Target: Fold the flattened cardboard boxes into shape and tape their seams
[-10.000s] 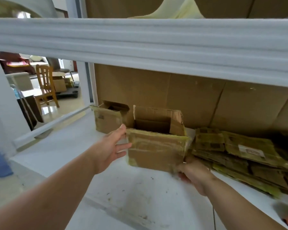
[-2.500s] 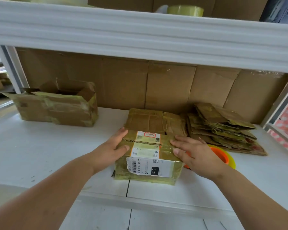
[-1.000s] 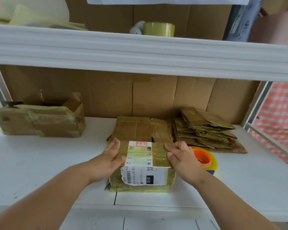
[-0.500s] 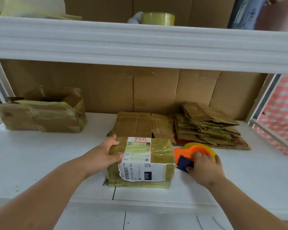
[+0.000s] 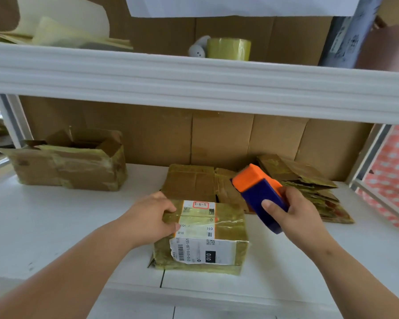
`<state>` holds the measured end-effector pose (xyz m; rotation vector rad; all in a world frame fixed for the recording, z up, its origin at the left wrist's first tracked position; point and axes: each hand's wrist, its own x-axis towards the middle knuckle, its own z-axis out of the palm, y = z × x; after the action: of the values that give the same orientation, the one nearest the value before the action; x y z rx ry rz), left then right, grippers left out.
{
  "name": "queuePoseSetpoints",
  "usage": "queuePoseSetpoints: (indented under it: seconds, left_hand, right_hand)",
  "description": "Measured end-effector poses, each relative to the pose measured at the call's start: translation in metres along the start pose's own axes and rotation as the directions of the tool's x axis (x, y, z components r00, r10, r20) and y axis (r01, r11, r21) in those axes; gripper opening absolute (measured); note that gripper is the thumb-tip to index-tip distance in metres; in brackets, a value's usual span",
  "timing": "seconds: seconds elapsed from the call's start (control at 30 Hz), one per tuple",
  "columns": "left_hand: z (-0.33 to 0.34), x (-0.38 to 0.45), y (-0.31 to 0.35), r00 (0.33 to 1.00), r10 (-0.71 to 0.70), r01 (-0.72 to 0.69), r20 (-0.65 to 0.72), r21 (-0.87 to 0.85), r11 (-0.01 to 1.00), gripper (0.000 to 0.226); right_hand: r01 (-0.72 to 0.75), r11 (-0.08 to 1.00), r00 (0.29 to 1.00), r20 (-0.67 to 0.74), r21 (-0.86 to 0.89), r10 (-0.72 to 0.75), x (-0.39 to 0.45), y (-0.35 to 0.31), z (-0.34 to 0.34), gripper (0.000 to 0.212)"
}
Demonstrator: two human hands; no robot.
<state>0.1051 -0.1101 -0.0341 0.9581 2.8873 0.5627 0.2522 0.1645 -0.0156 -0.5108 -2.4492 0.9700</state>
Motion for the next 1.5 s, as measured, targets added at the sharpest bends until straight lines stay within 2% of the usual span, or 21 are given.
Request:
queuePoseSetpoints:
  seconds: [0.17, 0.23, 0.33, 0.47, 0.63, 0.77, 1.03, 1.17, 1.5]
  left_hand:
    - [-0.01, 0.0, 0.001, 0.999, -0.014, 0.015, 0.052, -0.032, 0.999, 0.042]
    - [-0.01, -0.002, 0.001, 0.998, -0.034, 0.041, 0.053, -0.153, 0.987, 0.029]
    - [-0.016, -0.007, -0.001, 0.991, -0.096, 0.129, 0.094, -0.457, 0.88, 0.004]
    - [-0.03, -0.014, -0.005, 0.982, -0.049, 0.144, 0.185, -0.542, 0.828, 0.015]
    - [-0.033, -0.014, 0.002, 0.992, 0.023, 0.056, 0.121, -0.611, 0.789, 0.027]
    - [-0.026, -0.009, 0.009, 0.992, 0.047, 0.056, 0.116, -0.746, 0.664, 0.033]
    - [-0.019, -0.004, 0.011, 0.987, 0.063, 0.1, 0.148, -0.869, 0.485, 0.023]
    - [-0.016, -0.002, 0.009, 0.981, 0.06, 0.154, 0.185, -0.927, 0.342, 0.019]
    - [-0.015, 0.006, 0.018, 0.992, 0.05, 0.085, 0.117, -0.902, 0.423, 0.013]
  right_hand:
    - [0.215, 0.977, 0.966, 0.149, 0.002, -0.213, -0.008, -0.047, -0.002, 0.027]
    - [0.266, 0.963, 0.944, 0.211, -0.033, -0.253, -0.01, -0.056, 0.004, 0.028]
    - [0.342, 0.925, 0.916, 0.276, -0.164, -0.29, -0.009, -0.056, 0.016, 0.028]
    - [0.397, 0.88, 0.899, 0.304, -0.262, -0.315, -0.01, -0.056, 0.026, 0.024]
    - [0.4, 0.852, 0.897, 0.333, -0.338, -0.29, -0.015, -0.062, 0.028, 0.033]
    - [0.396, 0.85, 0.898, 0.34, -0.347, -0.279, -0.017, -0.062, 0.029, 0.033]
    - [0.352, 0.891, 0.907, 0.339, -0.287, -0.249, -0.017, -0.063, 0.024, 0.032]
    - [0.35, 0.899, 0.901, 0.355, -0.262, -0.247, -0.016, -0.062, 0.023, 0.032]
    - [0.336, 0.907, 0.89, 0.401, -0.253, -0.218, -0.004, -0.054, 0.022, 0.03]
